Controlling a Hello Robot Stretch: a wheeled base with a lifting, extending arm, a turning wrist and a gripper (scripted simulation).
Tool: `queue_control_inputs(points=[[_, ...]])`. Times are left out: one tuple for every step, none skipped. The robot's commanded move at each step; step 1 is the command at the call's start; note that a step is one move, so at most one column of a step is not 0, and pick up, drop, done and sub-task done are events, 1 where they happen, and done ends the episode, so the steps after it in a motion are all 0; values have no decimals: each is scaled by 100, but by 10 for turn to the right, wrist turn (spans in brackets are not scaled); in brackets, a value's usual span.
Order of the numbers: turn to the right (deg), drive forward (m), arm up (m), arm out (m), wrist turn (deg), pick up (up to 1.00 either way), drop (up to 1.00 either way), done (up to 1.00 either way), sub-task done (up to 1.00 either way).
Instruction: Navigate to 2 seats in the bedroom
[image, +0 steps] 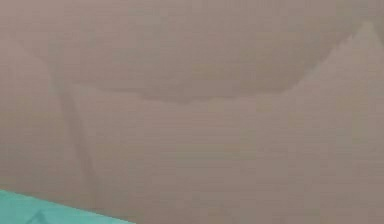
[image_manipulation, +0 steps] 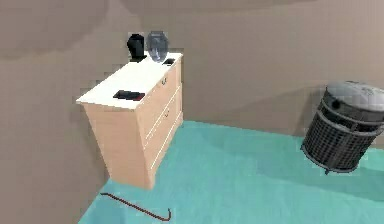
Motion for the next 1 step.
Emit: queue_control_inputs(points=[[-390,0,0,0,0,0,0,0,0]])
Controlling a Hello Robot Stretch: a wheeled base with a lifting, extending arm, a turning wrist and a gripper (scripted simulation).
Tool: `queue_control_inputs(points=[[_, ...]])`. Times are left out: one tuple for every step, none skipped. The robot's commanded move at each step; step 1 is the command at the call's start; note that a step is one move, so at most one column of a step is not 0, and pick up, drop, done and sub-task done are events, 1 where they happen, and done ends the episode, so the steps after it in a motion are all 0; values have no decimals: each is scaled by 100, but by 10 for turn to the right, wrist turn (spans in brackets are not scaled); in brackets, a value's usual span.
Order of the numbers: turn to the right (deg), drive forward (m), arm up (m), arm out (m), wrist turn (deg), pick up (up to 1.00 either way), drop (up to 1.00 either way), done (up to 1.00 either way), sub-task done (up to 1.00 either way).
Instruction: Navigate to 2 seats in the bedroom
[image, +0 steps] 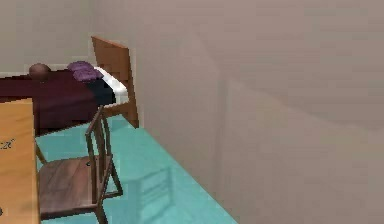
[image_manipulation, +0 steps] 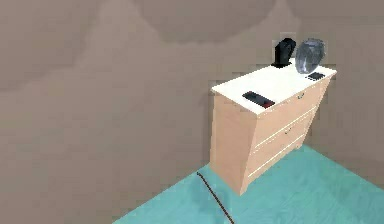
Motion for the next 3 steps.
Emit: queue_control_inputs(points=[[0,25,0,0,0,0,0,0,0],[-450,0,0,0,0,0,0,0,0],[0,0,0,0,0,0,0,100,0]])
